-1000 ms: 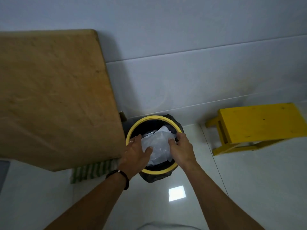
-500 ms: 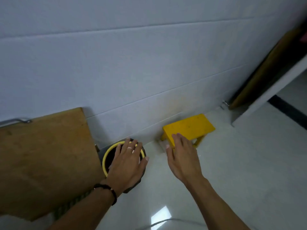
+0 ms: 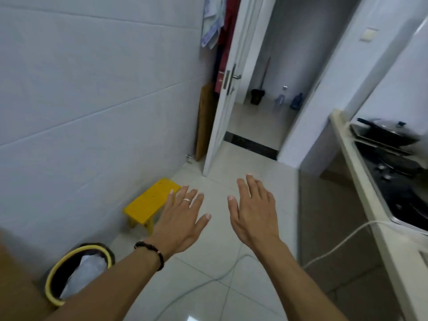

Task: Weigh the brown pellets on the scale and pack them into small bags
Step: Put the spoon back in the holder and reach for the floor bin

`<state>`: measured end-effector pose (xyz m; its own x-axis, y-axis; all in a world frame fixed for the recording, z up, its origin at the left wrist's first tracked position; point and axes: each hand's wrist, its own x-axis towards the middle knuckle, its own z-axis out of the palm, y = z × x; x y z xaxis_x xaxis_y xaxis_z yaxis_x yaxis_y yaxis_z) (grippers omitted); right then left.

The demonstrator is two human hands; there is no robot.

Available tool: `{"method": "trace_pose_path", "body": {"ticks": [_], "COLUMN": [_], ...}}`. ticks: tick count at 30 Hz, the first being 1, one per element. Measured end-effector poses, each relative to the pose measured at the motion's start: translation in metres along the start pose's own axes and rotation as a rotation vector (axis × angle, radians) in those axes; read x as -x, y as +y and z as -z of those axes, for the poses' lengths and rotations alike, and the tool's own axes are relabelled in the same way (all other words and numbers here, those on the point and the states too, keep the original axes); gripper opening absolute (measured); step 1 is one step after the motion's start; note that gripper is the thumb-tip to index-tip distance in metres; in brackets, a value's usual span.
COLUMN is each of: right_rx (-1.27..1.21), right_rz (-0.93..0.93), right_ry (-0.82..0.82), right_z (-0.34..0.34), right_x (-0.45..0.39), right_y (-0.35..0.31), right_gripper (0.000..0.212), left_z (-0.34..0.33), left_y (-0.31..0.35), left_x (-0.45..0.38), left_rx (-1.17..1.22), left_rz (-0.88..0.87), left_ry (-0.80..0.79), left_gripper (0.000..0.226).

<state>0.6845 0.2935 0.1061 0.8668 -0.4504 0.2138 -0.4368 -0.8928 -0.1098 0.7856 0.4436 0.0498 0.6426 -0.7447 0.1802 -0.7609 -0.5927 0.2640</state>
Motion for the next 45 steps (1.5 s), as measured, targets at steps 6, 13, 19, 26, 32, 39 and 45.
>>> {"method": "trace_pose_path", "body": {"ticks": [6,13,19,26,32,39,45], "right_rx": [0.073,0.154,0.185,0.199,0.177,0.124,0.060], "right_rz": [-0.239,-0.526,-0.800,-1.130,-1.512,-1.874,-2.037], "right_ry": [0.071,0.092,0.134,0.160,0.184,0.229,0.259], "right_z": [0.082,0.144,0.177,0.183,0.165,0.117,0.063], "right_x": [0.056,0.147,0.237,0.352,0.440,0.525,0.558], "right_y": [0.137,0.303,0.405,0.453,0.444,0.381,0.334], "right_gripper": [0.059,0.060,0.061,0.056,0.058,0.055,0.053], "left_z": [0.004,-0.033,-0.062,-0.106,-0.150,-0.194,-0.231], "left_y": [0.164,0.361,0.510,0.632,0.691,0.705,0.690], "left_x": [-0.046,-0.071,-0.069,-0.032,0.022,0.110,0.153], "left_rx": [0.031,0.089,0.111,0.132,0.144,0.130,0.127], "left_rz": [-0.241,-0.540,-0.806,-1.159,-1.472,-1.788,-1.847], "left_ry": [-0.065,-0.140,-0.216,-0.315,-0.470,-0.627,-0.739], "left_gripper": [0.088,0.097,0.093,0.088,0.088,0.067,0.087]}}
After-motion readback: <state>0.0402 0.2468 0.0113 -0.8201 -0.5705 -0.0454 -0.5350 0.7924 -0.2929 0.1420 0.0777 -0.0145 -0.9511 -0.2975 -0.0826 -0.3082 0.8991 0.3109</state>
